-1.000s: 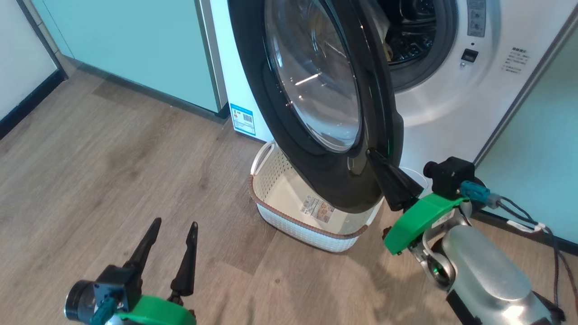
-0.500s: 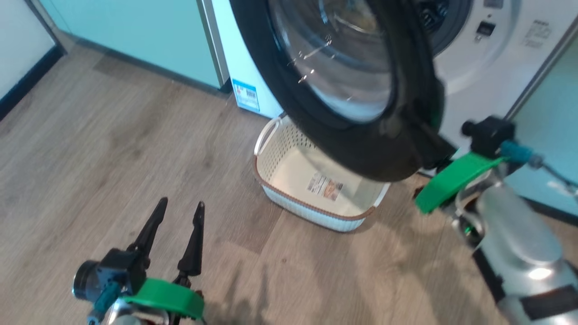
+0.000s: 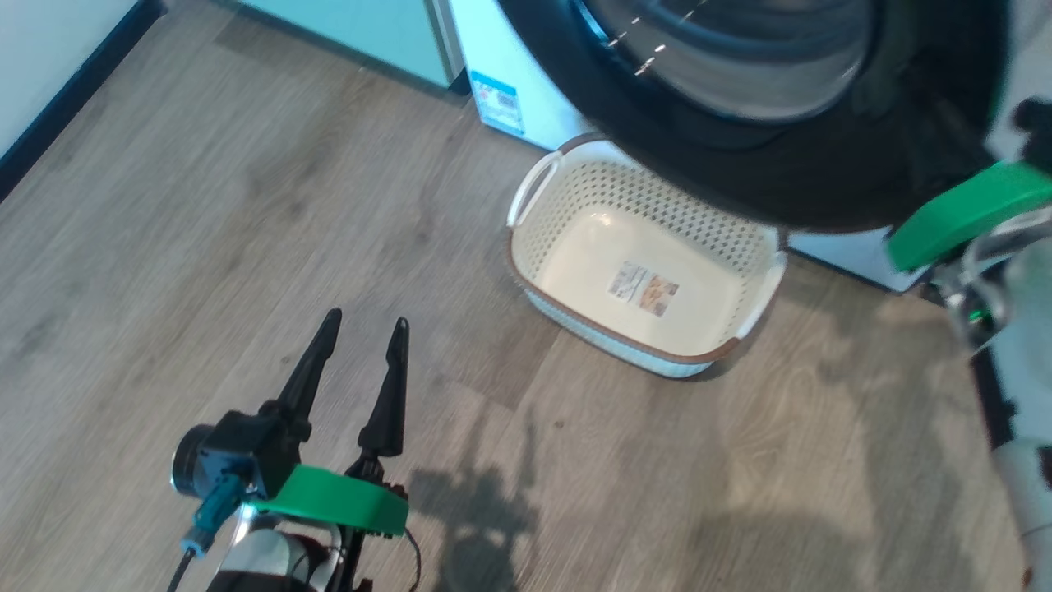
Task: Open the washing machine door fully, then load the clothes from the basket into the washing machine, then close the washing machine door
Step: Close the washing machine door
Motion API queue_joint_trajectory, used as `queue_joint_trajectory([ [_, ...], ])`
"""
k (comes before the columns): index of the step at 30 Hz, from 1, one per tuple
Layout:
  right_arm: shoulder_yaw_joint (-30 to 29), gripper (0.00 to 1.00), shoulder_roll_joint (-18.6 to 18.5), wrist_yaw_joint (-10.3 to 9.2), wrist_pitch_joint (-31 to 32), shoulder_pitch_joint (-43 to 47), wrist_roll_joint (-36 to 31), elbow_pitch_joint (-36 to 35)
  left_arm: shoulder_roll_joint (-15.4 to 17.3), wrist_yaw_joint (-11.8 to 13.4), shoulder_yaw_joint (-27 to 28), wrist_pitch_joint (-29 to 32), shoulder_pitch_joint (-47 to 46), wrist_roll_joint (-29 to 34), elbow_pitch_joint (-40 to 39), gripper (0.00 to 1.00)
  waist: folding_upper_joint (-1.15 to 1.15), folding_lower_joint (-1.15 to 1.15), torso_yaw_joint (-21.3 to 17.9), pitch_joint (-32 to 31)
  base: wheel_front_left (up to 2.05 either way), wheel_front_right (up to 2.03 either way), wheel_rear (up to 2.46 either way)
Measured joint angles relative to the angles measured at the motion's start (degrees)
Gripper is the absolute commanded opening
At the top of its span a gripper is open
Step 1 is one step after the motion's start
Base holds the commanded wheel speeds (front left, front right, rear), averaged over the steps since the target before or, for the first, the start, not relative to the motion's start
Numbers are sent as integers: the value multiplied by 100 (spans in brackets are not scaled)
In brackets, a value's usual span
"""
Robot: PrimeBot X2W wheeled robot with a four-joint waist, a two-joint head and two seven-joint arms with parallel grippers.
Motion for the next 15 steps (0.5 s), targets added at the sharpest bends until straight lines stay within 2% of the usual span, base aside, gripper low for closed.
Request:
queue_joint_trajectory([
  [7, -805, 0, -156, 0, 0, -485, -393, 154, -155, -107, 23, -8, -104, 1, -7, 100, 0, 0, 253, 243, 0, 0, 0],
  [15, -1368, 0, -214, -1, 0, -802, -733, 269, -269, -203, 57, -8, -207, 9, 3, 100, 0, -1, 422, 369, 0, 0, 0],
])
